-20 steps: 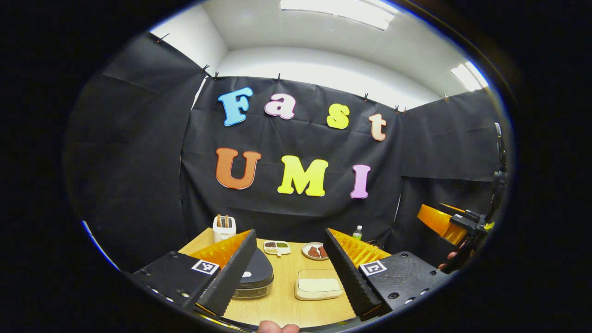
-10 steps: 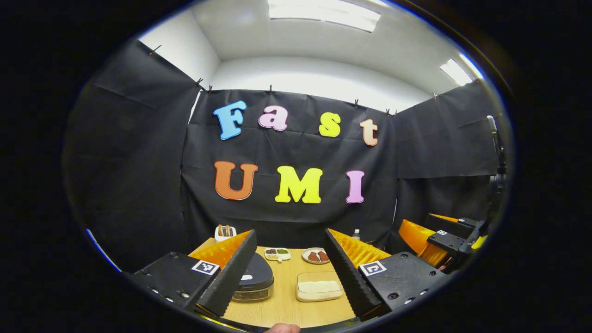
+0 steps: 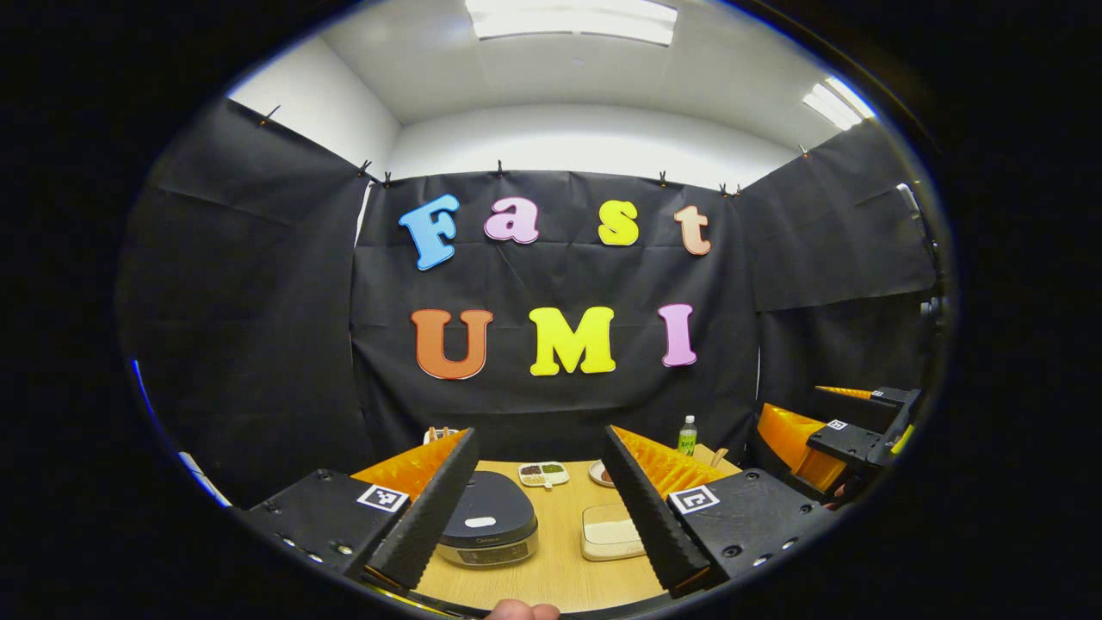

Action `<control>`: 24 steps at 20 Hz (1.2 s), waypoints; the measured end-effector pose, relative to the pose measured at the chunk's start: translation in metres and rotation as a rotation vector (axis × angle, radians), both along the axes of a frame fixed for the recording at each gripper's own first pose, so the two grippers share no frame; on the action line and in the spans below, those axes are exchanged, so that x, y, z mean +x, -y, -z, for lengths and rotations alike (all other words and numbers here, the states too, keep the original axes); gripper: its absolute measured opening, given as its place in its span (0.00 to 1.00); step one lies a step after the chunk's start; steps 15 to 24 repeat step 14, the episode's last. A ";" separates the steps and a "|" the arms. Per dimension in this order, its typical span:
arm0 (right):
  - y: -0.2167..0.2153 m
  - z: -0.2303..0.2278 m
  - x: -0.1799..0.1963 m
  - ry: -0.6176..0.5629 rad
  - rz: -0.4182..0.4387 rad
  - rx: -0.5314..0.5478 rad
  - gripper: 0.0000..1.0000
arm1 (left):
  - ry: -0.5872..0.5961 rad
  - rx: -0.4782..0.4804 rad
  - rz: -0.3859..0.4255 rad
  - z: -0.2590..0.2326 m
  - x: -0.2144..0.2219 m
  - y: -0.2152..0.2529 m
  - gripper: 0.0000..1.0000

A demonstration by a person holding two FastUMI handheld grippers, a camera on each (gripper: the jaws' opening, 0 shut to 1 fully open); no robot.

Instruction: Close the left gripper, press the button to open the rice cooker; take a wooden spoon from the chopstick holder with the right hand, scoop a spoonful of rice and pour it into the rice cooker, then put the wooden spoon back into the chopstick holder.

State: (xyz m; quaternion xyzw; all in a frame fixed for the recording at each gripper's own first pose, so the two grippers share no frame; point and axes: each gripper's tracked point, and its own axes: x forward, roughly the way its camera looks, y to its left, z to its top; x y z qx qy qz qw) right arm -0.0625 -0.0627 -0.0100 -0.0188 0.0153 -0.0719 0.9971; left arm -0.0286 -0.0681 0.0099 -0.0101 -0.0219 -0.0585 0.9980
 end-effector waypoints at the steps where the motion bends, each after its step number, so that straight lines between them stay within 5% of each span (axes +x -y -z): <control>1: 0.003 0.003 0.003 -0.011 0.004 -0.002 1.00 | -0.002 0.002 0.003 0.001 0.002 0.002 0.95; 24: 0.011 0.006 0.008 -0.016 -0.020 -0.002 1.00 | -0.010 -0.022 -0.026 -0.002 0.001 0.001 0.95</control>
